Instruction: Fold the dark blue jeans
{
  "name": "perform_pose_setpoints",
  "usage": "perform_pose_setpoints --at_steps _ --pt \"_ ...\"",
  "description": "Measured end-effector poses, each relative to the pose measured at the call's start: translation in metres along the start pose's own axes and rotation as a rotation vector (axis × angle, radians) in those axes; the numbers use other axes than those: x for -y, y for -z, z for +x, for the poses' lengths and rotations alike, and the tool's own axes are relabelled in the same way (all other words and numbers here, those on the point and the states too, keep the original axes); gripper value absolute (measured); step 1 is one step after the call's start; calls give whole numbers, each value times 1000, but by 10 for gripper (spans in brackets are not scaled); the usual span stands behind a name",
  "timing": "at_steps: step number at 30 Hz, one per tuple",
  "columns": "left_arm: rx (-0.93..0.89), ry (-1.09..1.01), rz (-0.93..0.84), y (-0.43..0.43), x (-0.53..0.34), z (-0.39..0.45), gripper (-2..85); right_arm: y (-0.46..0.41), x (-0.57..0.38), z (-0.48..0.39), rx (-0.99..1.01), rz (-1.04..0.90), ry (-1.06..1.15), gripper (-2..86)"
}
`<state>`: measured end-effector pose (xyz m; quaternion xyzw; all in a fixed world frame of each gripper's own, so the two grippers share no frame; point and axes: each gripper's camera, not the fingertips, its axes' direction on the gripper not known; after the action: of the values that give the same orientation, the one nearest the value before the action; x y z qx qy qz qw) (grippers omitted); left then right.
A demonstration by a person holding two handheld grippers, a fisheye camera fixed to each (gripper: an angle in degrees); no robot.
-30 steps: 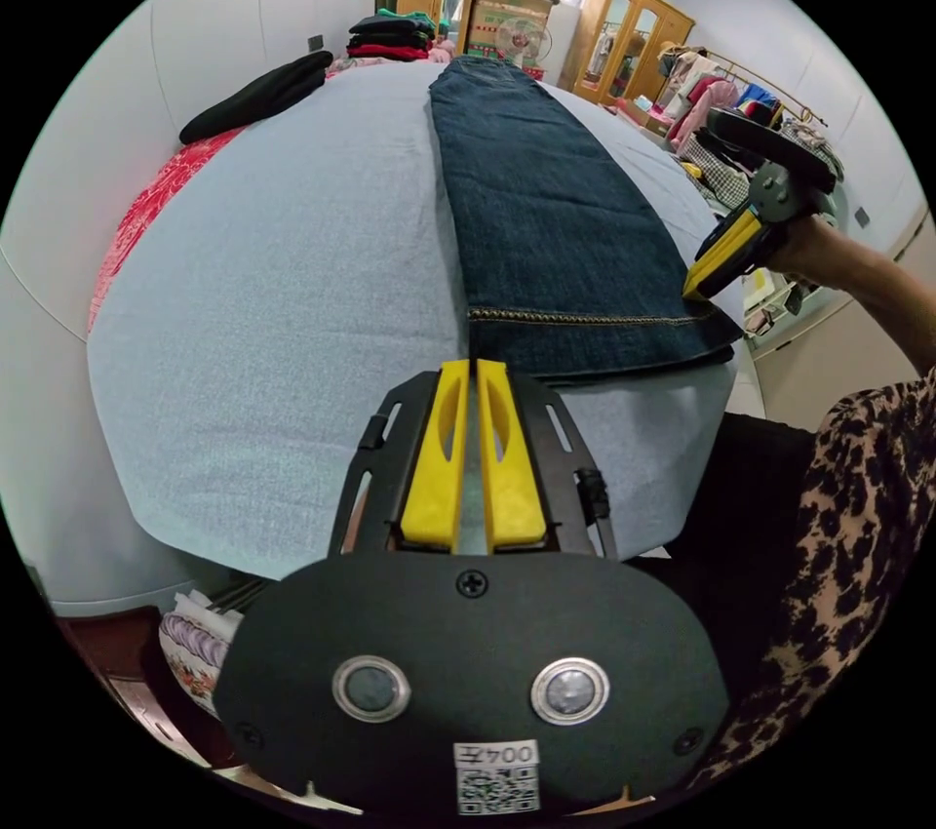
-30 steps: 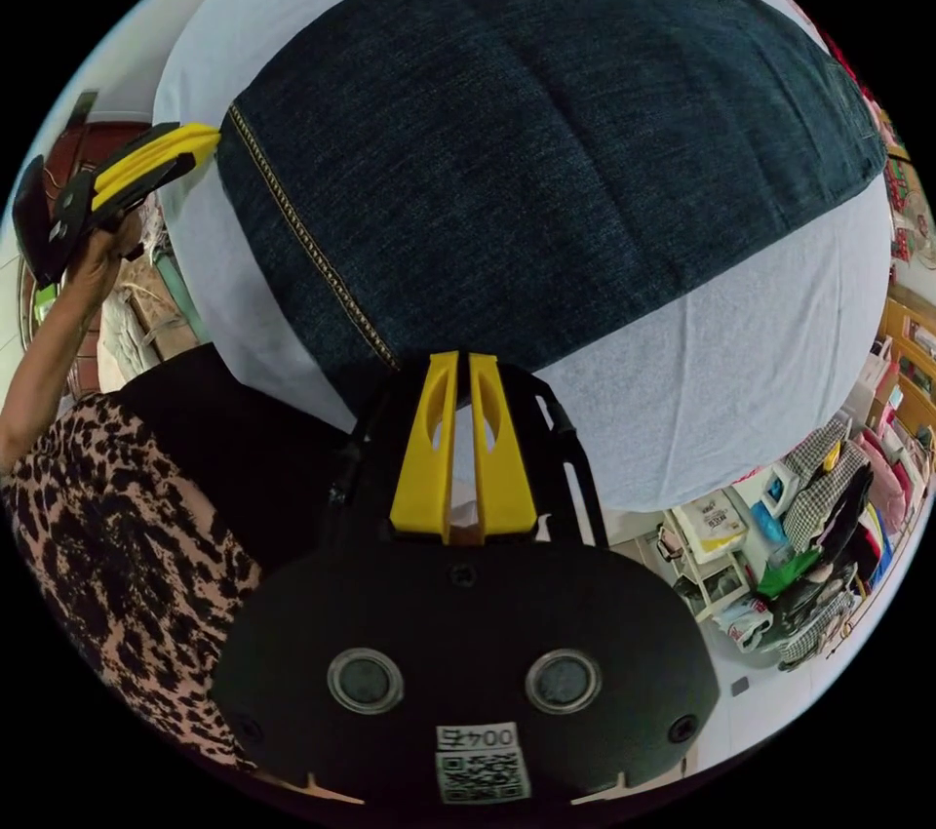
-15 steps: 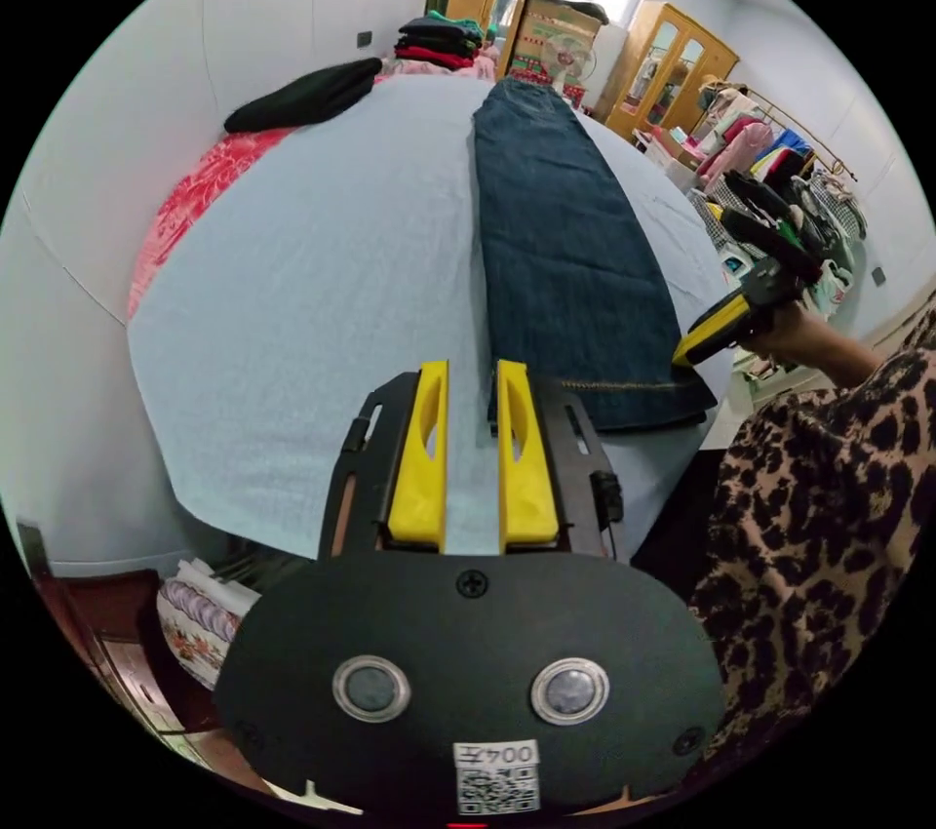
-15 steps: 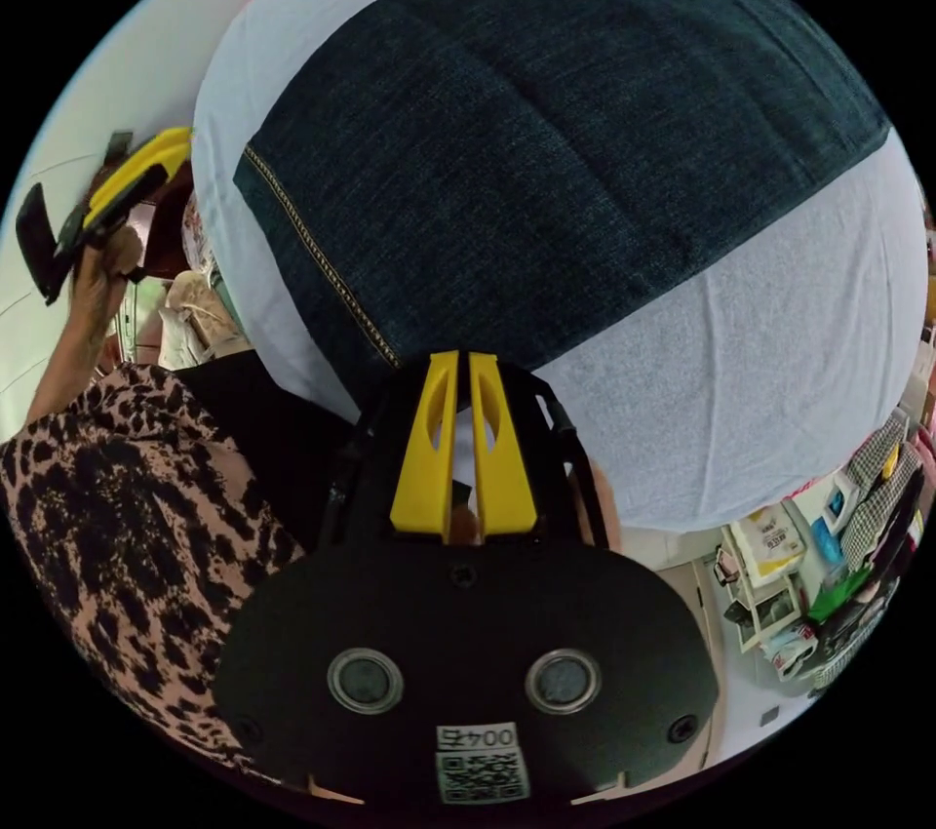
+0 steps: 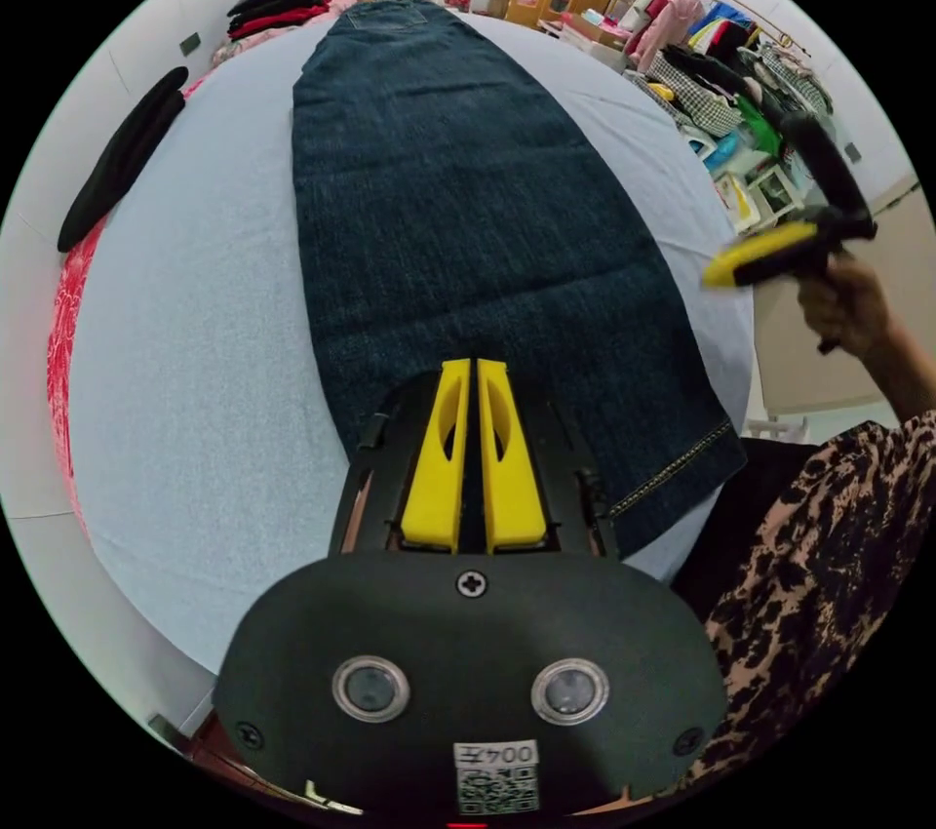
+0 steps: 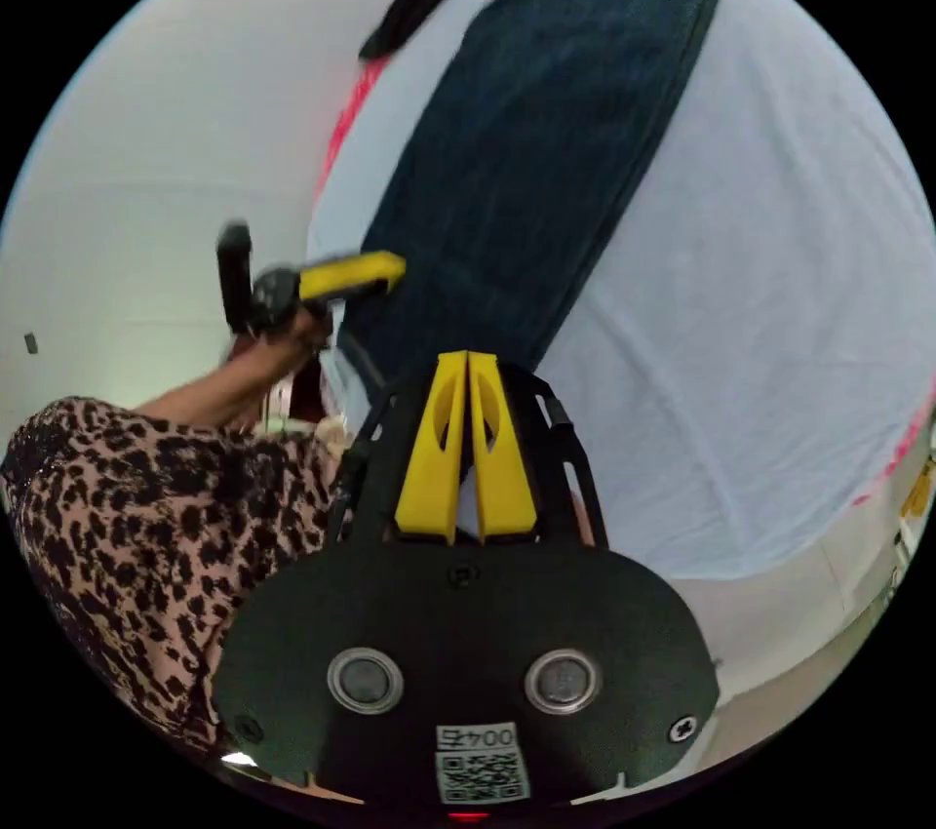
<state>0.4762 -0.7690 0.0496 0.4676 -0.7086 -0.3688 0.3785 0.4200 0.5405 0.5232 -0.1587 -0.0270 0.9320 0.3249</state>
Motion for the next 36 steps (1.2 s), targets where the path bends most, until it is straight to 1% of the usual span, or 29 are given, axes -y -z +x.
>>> perform_pose_setpoints --at_steps 1,2,3,4,5,6,7,8,9,10,12,19,23,26,27,29,32,33,34,36 --pt "5 -1 6 -6 2 0 17 37 4 0 -72 156 5 -4" --pt "13 -4 15 -11 3 1 16 55 6 -1 -114 239 9 -4" --pt "19 -7 20 -14 3 1 16 89 10 -1 -182 392 13 -1" --pt "35 -15 29 -19 5 3 15 115 18 4 -204 507 6 3" --pt "53 -21 33 -25 7 4 15 124 24 9 -191 541 -2 5" --pt "62 -21 34 -28 8 5 15 136 43 26 -122 541 -26 18" --pt "79 -17 35 -34 11 6 15 139 69 51 -7 464 -59 38" --pt "93 -11 37 -39 13 6 14 140 81 62 50 435 -55 47" --pt "100 -9 39 -42 14 6 14 142 100 81 125 439 -65 65" --pt "109 -9 39 -47 17 6 14 145 115 96 148 458 -109 67" --pt "105 -1 26 -55 22 3 14 150 137 108 157 469 -126 69" --pt "61 14 -20 -86 43 -17 15 150 187 114 88 382 -239 55" --pt "69 16 -25 -103 51 -27 15 151 195 96 75 371 -212 37" --pt "65 36 -22 -115 56 -37 14 152 201 75 -49 332 -199 19" --pt "65 38 -22 -117 56 -39 14 155 203 68 -144 305 -194 15" --pt "59 45 -17 -126 59 -48 14 158 202 61 -173 290 -173 15" --pt "51 50 -2 -136 61 -60 14 163 196 47 -177 306 -171 26" --pt "48 52 1 -138 62 -62 14 167 193 32 -240 323 -170 42" --pt "42 56 3 -142 63 -68 14 168 190 12 -289 340 -118 68" --pt "40 50 6 -148 65 -76 14 165 184 -18 -290 361 -31 116"
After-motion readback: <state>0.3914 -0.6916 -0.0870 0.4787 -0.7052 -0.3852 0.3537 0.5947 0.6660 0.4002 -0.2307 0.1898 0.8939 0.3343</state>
